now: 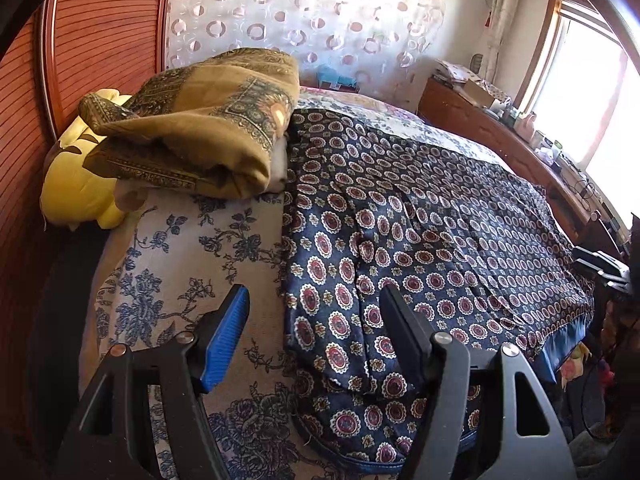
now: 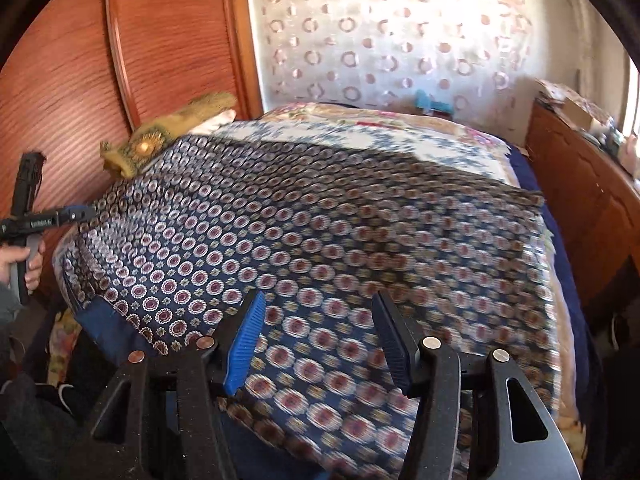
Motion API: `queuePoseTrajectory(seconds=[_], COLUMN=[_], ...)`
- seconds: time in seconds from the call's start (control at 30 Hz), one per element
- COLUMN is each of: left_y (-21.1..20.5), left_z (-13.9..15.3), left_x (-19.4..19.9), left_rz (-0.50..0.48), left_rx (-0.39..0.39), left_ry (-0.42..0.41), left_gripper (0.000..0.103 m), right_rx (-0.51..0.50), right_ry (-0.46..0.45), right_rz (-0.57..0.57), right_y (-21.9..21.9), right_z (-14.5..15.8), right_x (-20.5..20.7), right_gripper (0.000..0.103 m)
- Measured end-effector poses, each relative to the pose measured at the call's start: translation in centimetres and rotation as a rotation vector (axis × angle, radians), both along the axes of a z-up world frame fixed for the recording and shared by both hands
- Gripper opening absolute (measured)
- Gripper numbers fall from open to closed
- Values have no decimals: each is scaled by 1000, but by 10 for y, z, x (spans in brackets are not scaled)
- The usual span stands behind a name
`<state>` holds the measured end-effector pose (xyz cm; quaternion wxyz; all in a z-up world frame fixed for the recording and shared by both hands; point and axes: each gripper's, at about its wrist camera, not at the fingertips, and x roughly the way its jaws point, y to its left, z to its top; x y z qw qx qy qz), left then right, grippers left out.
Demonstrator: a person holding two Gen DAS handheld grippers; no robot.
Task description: Fold small clothes
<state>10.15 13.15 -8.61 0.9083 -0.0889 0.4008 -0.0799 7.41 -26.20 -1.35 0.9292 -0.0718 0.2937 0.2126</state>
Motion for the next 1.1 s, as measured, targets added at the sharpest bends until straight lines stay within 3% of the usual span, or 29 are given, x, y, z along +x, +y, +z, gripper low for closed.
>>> queuePoseTrajectory(seconds=[0.47,0.77,1.1], left_y=[-2,-16,-77], left_z=[-15,-15,41], left_x=[0,1,9], left_rz=[7,-33,-202], left_rx=[-10,19,-21], left_ry=[28,53,-50], left_gripper=[59,7,4], right_rx=[-98,-95,-61], right_ry=[41,11,39], right_rz=[26,14,20], right_y=[50,51,41], right_z=[-46,-54,-48], right_x=[40,32,26], right_gripper=[61,69,71])
